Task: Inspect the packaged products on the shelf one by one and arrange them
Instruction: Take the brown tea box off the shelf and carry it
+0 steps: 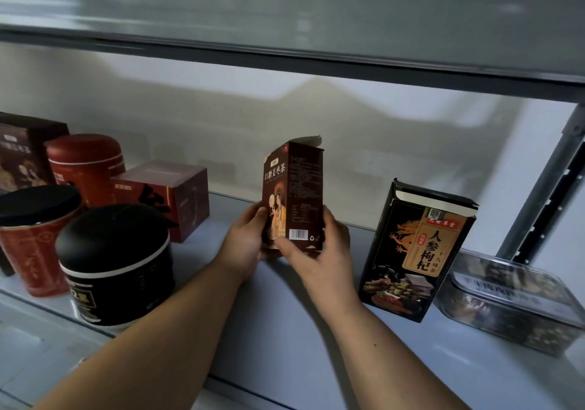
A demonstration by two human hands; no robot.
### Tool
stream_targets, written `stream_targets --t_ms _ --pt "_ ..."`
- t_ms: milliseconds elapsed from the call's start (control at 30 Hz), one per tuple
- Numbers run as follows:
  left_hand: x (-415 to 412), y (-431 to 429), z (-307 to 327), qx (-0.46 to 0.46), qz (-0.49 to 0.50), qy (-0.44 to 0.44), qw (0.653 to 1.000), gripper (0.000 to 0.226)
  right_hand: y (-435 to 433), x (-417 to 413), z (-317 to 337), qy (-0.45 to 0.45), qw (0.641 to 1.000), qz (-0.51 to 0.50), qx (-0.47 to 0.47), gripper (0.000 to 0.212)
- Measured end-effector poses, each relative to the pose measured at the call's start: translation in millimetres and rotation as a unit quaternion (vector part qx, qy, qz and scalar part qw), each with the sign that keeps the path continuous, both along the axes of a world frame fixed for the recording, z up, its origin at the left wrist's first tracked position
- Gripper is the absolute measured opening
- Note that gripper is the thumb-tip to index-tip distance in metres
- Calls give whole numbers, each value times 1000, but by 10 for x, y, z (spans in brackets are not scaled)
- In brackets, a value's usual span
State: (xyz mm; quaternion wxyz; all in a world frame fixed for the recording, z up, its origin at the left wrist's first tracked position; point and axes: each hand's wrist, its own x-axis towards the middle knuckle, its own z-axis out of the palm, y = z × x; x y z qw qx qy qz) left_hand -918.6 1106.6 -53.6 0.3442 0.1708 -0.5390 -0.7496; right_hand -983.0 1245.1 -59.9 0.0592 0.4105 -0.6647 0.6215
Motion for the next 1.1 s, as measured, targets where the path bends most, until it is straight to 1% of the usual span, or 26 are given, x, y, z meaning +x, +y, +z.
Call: stream_targets --t_ms 33,67,100,167,200,233,300,367,500,567,600,633,667,700,767,833,867,900,967,1000,1033,1100 --pt "2 8 2 -4 -7 3 1000 28 -6 3 -2 0 1000 1 -3 65" --pt "2 16 6 -7 -17 3 1000 33 -13 9 -10 -3 1000 2 -6 59" --pt "2 21 6 -10 -30 3 999 43 -21 11 -28 -10 1000 0 -6 58" --pt "13 17 -12 -18 -62 17 998 71 -22 2 -55 -24 1000 -13 2 62" --pt "14 15 -25 -23 -78 25 996 80 -15 -3 -51 -28 999 -15 10 60" --pt "14 13 -35 -25 -88 37 995 81 -10 -6 -35 -31 999 -12 19 54" --pt "8 26 -29 -26 -90 56 994 65 -7 0 -4 -47 999 7 22 44" --pt "0 27 -27 -32 -95 72 992 52 -6 32 24 -77 997 32 3 44" --pt "43 68 -17 -94 -120 86 985 58 21 48 43 -158 984 75 -34 51" --pt "55 75 -21 -116 -140 80 980 63 43 41 61 -176 979 89 -41 59" --pt "63 89 -7 -111 -144 73 981 70 51 43 68 -176 979 93 -42 61" --pt "74 99 9 -100 -142 67 982 80 58 49 73 -169 980 94 -39 63" --pt "83 93 8 -91 -132 58 985 85 56 54 73 -159 983 91 -34 67" --pt "87 87 6 -88 -115 49 988 81 50 61 69 -146 986 81 -26 73" --pt "116 93 35 -94 -67 41 992 67 22 52 35 -115 992 51 -12 95" --pt "154 117 110 -110 -17 52 992 67 -8 27 -1 -78 997 21 10 115" --pt "171 123 153 -107 0 69 992 67 -20 18 -9 -61 998 10 24 120" --pt "187 129 190 -95 17 90 991 63 -23 14 -7 -46 998 5 35 118" --pt "226 155 282 -63 50 119 990 46 -22 21 -4 -26 998 5 51 114" --pt "235 164 318 -48 63 127 989 36 -20 27 -7 -21 998 6 58 118" --pt "238 172 335 -34 71 132 988 32 -17 32 -11 -17 998 6 62 121" --pt "253 191 357 -8 72 138 988 37 -11 43 -17 -4 998 4 63 121"
